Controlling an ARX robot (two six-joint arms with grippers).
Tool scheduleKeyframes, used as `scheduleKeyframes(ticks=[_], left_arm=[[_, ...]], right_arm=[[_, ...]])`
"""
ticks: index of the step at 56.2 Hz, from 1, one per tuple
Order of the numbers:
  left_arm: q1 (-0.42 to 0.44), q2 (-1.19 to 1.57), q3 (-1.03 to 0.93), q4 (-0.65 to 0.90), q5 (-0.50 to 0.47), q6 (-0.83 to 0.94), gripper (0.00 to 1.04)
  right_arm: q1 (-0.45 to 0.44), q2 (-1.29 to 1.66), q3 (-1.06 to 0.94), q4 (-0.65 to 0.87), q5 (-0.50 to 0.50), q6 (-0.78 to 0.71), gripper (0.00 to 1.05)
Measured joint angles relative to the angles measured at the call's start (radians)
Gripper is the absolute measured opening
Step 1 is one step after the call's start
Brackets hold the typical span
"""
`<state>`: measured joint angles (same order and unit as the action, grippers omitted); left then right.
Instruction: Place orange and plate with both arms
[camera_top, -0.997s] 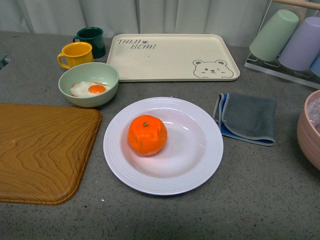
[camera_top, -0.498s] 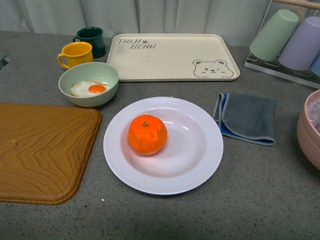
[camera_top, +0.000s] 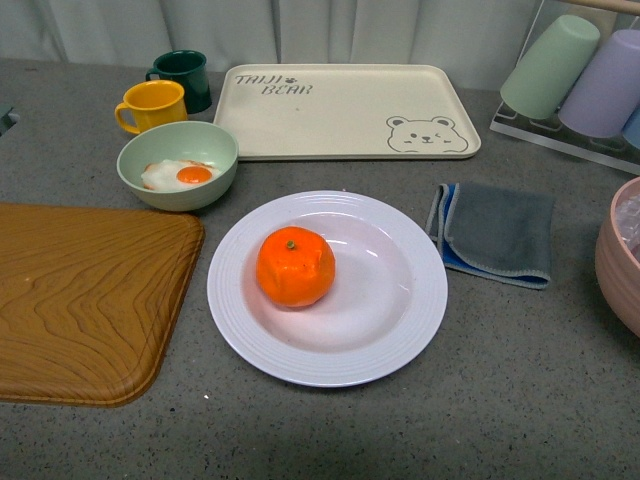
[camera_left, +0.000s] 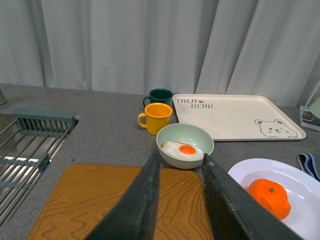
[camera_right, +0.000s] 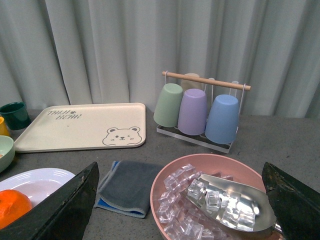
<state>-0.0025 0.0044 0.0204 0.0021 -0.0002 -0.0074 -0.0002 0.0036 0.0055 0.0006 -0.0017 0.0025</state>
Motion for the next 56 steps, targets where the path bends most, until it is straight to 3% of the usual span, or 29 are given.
scheduleKeyframes(ticks=[8,14,20,26,31,39,56], left_arm=[[0.0,0.0,0.0,0.0,0.0,0.0,0.58],[0.0,0.0,0.0,0.0,0.0,0.0,0.83],[0.0,0.0,0.0,0.0,0.0,0.001,1.0],[0.0,0.0,0.0,0.0,0.0,0.002,0.98],[0.0,0.0,0.0,0.0,0.0,0.002,0.98],[0.0,0.0,0.0,0.0,0.0,0.002,0.98],[0.0,0.0,0.0,0.0,0.0,0.003,0.98]], right_arm=[[0.0,0.0,0.0,0.0,0.0,0.0,0.95],[0.0,0.0,0.0,0.0,0.0,0.0,0.95],[0.023,0.129,0.058,-0.107,0.03,-0.109,0.95],[0.087,0.426,0.088,0.005,-0.011,-0.146,0.95],[0.148,0.708,0.12,0.153,-0.08,-0.086,0.95],[0.195,1.065,0.203,0.313,-0.183,0.089,0.95],[0.2,1.601,0.417,0.406,-0.391,0.449,0.95]])
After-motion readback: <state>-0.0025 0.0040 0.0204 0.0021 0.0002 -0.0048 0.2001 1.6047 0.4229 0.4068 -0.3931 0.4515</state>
